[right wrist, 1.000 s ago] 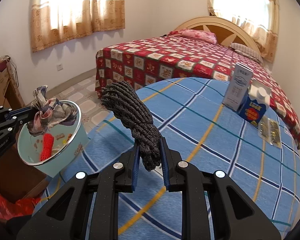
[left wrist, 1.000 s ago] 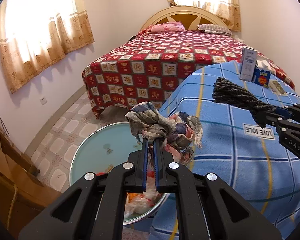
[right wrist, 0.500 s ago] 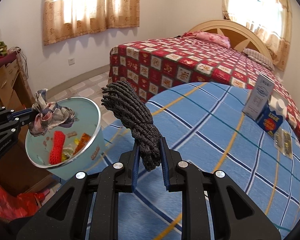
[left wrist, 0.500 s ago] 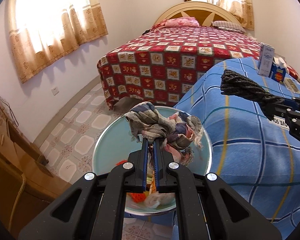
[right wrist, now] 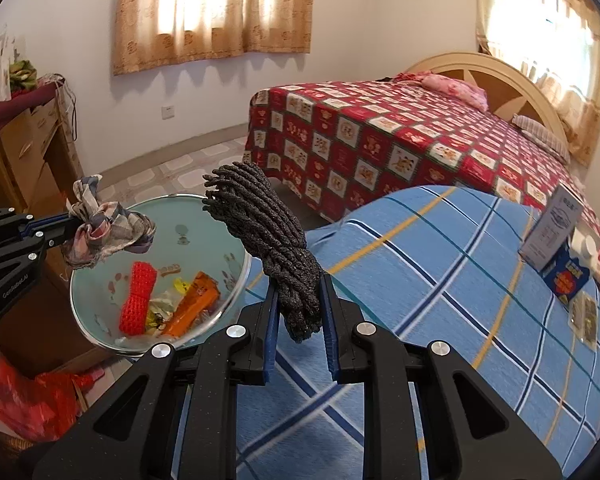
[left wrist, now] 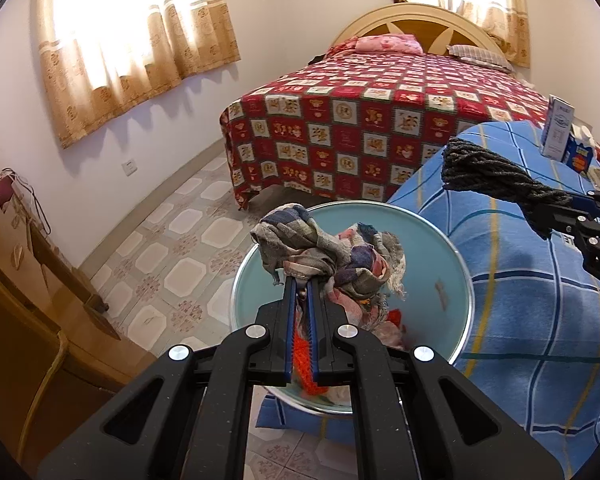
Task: Collect trash
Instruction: 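Carry the rag and rope bundle over the blue bin with both grippers, then open both grippers to drop the rag and rope into the bin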
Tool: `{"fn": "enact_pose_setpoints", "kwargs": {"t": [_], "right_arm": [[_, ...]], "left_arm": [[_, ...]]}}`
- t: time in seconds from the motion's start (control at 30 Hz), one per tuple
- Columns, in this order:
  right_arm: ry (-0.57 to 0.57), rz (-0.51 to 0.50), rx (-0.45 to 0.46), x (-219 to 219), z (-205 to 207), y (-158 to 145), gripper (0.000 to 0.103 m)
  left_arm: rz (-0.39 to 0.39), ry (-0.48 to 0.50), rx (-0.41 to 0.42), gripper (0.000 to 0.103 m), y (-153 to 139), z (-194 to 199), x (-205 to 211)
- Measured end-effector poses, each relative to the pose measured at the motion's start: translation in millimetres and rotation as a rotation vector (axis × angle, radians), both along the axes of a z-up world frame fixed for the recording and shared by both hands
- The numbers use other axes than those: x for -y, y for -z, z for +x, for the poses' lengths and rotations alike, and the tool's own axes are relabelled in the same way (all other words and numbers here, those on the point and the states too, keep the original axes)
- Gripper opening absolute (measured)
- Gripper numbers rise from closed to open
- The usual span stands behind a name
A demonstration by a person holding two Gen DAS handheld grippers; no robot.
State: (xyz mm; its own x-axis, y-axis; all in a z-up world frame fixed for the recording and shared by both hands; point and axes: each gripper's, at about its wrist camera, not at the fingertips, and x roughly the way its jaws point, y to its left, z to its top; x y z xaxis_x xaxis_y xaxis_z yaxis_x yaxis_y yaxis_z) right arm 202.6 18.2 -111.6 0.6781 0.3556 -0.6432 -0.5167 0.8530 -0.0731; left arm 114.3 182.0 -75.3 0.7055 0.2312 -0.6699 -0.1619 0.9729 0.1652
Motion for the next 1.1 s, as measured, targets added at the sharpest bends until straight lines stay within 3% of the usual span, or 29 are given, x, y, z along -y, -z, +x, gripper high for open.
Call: {"fn": "enact_pose_setpoints", "kwargs": {"t": [0.73,0.83,0.87,0.9,0.93,1.03,1.1], "right_arm": [[-0.092,-0.044,0.009,-43,-4,2,0.020],[-0.109,-0.028,0.022,-45,-5,-1,0.028],[-0.105,-0.018,0.021,-43,-5,-2,0.040],[-0.103,-0.009,0.016,-42,-5,-2,0.044],[-0.102,-0.006,0.017,-42,-5,-2,0.044],[-0.085,0.016,0.023,-36,-7,-7,0.057],[-0.068,0.042,0.027,-27,-11,-14,0.058]], "left_arm": [[-0.022,-0.062,0.006,0.008,0,-6,-30],[-0.027,-0.059,0.021,0.016,-3,-8,-28],[-0.025,-0.059,0.027,0.033,-4,-9,-28],[-0.021,-0.066,0.036,0.051,-6,-10,-28],[-0.019,-0.073,0.044,0.058,-8,-11,-28],[-0.027,-0.074,0.057,0.059,-13,-15,-28],[-0.032,-0.077,0.072,0.070,-18,-19,-27]]}}
